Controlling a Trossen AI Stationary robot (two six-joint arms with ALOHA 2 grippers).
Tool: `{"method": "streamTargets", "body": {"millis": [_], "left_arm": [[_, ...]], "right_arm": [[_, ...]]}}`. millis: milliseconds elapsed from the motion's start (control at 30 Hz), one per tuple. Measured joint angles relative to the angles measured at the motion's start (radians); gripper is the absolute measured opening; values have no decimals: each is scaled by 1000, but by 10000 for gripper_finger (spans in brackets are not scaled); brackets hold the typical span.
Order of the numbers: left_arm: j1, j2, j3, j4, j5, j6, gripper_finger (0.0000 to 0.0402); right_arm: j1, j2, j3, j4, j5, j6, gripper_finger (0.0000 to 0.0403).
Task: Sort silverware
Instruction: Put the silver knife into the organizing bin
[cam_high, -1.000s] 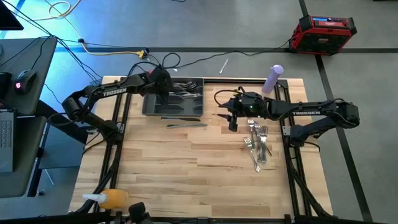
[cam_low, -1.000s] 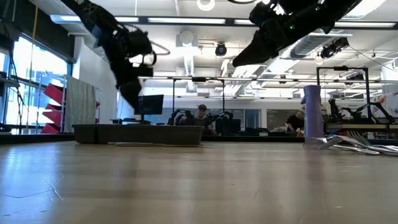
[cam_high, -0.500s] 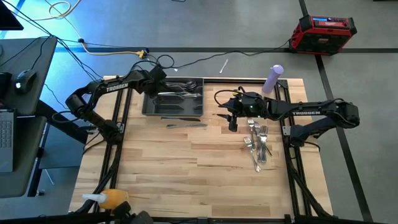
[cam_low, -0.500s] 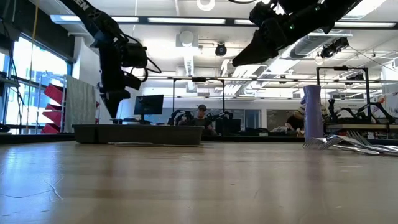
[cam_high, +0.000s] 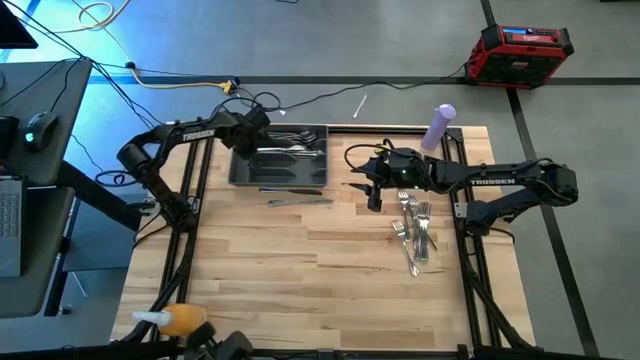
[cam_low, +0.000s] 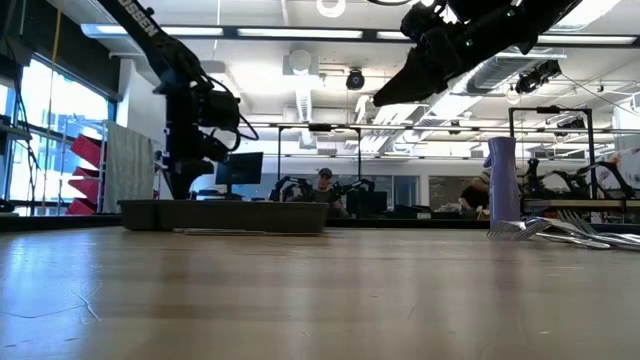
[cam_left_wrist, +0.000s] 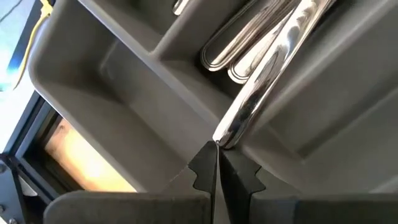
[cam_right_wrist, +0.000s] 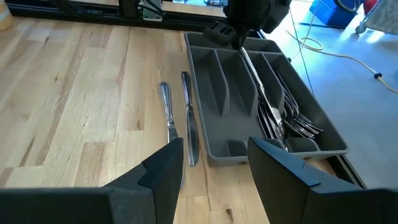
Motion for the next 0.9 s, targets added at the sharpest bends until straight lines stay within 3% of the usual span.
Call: {"method": "streamTargets", "body": {"millis": [633, 833, 900], "left_arm": [[-5, 0, 0, 211, 18, 71, 1], [-18, -8, 0, 209, 43, 71, 34], [-42, -31, 0, 179, 68, 65, 43]], "right_arm": [[0, 0, 0, -1, -2, -8, 167], [0, 0, 0, -5, -6, -10, 167], [0, 4, 0, -16, -54, -19, 167]]}}
